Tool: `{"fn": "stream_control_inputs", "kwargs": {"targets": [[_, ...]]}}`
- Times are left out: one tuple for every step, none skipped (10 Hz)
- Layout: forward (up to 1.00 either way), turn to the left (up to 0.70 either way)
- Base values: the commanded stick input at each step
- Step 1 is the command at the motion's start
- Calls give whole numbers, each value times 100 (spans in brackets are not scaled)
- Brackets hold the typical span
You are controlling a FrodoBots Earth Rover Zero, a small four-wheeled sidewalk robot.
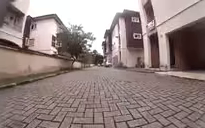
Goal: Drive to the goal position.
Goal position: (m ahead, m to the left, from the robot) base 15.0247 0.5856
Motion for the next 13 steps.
{"fn": "stream_control_inputs", "kwargs": {"targets": [[70, -35], [70, -3], [70, -2], [70, -1], [70, 0], [70, 0], [70, 0], [70, 0], [70, 0], [70, 0], [70, 0], [70, 0], [70, 0]]}}
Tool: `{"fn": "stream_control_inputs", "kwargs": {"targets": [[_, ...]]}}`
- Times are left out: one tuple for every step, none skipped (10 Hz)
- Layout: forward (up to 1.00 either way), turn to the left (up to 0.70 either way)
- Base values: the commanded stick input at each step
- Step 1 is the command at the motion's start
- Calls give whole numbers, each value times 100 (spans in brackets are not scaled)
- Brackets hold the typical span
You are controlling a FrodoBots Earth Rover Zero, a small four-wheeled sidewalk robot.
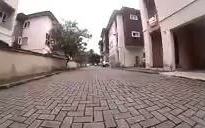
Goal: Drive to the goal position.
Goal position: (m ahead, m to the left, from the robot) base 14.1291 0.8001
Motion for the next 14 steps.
{"fn": "stream_control_inputs", "kwargs": {"targets": [[70, 0], [70, 0], [70, 0], [70, 4], [70, 11], [70, 18], [70, 25], [70, 31], [70, 0], [70, 0], [70, 0], [70, 0], [70, 0], [70, 0]]}}
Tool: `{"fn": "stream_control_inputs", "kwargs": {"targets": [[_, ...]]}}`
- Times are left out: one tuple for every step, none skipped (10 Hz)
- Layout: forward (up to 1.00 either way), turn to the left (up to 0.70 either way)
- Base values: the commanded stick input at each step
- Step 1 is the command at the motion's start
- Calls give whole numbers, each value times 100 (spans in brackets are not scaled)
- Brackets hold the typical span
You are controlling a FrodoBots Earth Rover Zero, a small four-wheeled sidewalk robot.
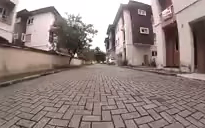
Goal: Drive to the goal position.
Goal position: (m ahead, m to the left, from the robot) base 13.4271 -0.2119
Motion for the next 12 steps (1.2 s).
{"fn": "stream_control_inputs", "kwargs": {"targets": [[70, 0], [70, 0], [70, 0], [70, 0], [70, 0], [70, 0], [70, 0], [70, 0], [70, 0], [70, 0], [70, 0], [70, 0]]}}
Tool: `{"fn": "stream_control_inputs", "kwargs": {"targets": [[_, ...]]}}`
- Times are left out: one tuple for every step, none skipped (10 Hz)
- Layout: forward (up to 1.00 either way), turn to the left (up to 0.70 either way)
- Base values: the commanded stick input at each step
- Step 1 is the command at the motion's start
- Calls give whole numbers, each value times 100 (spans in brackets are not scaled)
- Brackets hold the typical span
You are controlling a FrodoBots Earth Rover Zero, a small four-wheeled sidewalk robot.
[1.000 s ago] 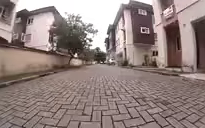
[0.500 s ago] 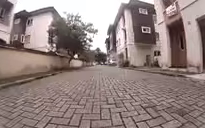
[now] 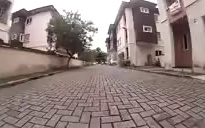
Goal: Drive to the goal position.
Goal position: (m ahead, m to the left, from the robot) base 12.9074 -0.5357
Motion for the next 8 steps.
{"fn": "stream_control_inputs", "kwargs": {"targets": [[70, 0], [70, 0], [70, 0], [70, 0], [70, 0], [70, 0], [70, 0], [70, 0]]}}
